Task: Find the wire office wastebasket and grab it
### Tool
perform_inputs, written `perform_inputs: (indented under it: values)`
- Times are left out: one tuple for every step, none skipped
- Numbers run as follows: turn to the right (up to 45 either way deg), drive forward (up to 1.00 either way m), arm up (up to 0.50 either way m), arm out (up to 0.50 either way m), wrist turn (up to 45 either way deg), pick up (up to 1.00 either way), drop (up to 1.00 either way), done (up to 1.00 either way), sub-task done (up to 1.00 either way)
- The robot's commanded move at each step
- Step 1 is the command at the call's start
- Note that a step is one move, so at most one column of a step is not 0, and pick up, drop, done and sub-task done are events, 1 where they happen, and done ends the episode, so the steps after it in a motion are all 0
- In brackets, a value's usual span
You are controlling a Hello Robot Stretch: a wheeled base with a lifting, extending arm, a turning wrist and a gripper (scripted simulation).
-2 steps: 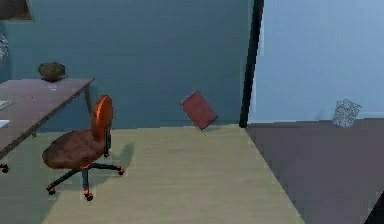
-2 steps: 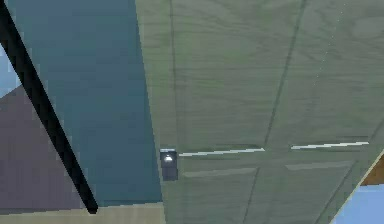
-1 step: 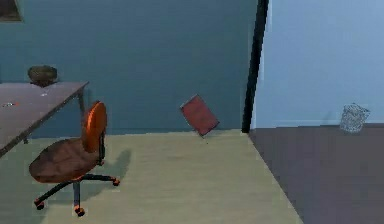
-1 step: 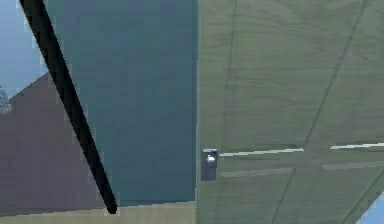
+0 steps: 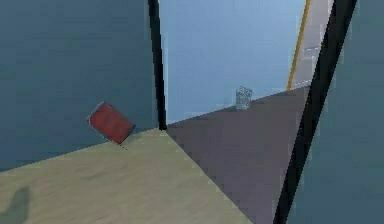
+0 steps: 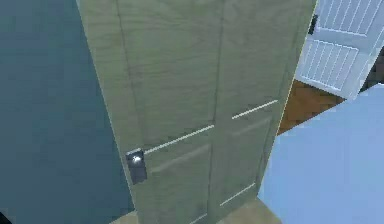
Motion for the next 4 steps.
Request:
perform_inputs:
  values:
    - [0.0, 1.00, 0.00, 0.00, 0.0, 0.00, 0.00, 0.00, 0.00]
    - [3.0, 0.00, 0.00, 0.00, 0.0, 0.00, 0.00, 0.00, 0.00]
    - [0.0, 0.20, 0.00, 0.00, 0.0, 0.00, 0.00, 0.00, 0.00]
    - [42.0, 0.00, 0.00, 0.00, 0.0, 0.00, 0.00, 0.00, 0.00]
